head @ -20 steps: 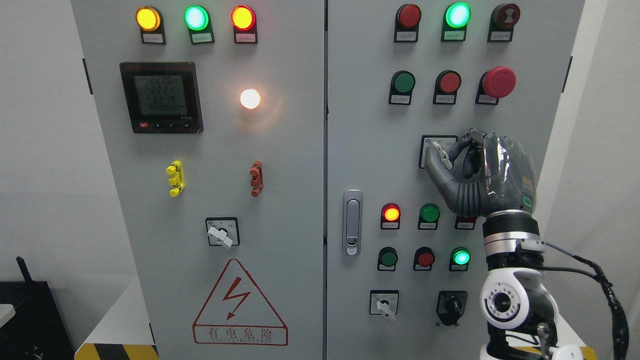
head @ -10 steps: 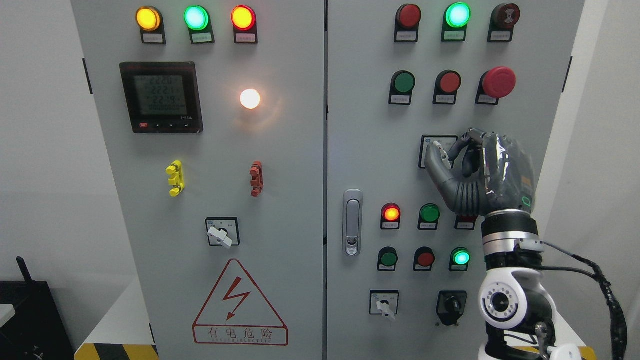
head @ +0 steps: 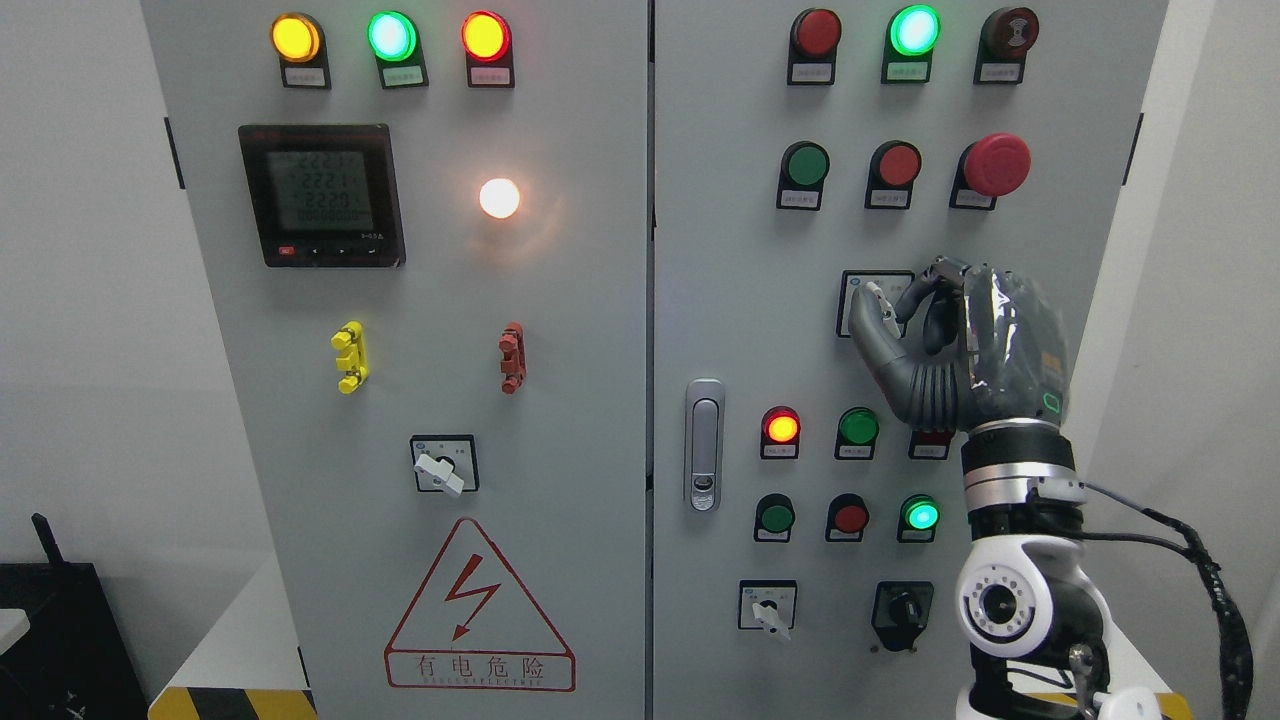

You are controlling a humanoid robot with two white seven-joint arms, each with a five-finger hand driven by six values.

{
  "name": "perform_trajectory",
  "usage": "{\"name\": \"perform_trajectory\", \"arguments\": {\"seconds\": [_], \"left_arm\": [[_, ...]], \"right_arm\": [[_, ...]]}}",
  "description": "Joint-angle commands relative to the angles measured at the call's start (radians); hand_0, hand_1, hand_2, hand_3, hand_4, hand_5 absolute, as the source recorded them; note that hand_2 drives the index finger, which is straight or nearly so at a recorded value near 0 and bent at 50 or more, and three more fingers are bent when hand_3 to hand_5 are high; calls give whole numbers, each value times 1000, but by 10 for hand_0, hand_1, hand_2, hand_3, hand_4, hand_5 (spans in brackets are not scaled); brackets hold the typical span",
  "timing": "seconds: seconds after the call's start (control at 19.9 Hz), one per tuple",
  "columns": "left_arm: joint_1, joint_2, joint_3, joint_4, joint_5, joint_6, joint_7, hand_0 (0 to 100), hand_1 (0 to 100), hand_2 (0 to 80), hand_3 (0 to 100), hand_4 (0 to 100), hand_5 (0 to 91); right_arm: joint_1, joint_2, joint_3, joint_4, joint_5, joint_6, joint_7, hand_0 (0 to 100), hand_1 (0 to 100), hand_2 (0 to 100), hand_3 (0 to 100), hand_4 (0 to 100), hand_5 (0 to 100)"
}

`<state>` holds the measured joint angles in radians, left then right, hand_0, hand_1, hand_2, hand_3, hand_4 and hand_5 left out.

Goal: Rotate and turn off gray switch

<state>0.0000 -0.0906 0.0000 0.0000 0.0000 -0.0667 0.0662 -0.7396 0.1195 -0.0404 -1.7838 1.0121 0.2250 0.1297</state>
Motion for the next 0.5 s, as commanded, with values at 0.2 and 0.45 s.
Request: {"name": "perform_trajectory", "arguments": {"seconds": [0.2, 0.45], "left_arm": [[-9, 0, 8, -26, 18, 1, 0, 120, 389, 0, 0, 0, 0], [-9, 0, 8, -26, 18, 1, 0, 120, 389, 0, 0, 0, 0]], "right_arm": [[0, 0, 2, 1, -1, 0, 2, 533, 399, 695, 1000, 929, 1000], [0, 0, 4, 1, 0, 0, 2, 543, 396, 700, 1000, 930, 1000]]}}
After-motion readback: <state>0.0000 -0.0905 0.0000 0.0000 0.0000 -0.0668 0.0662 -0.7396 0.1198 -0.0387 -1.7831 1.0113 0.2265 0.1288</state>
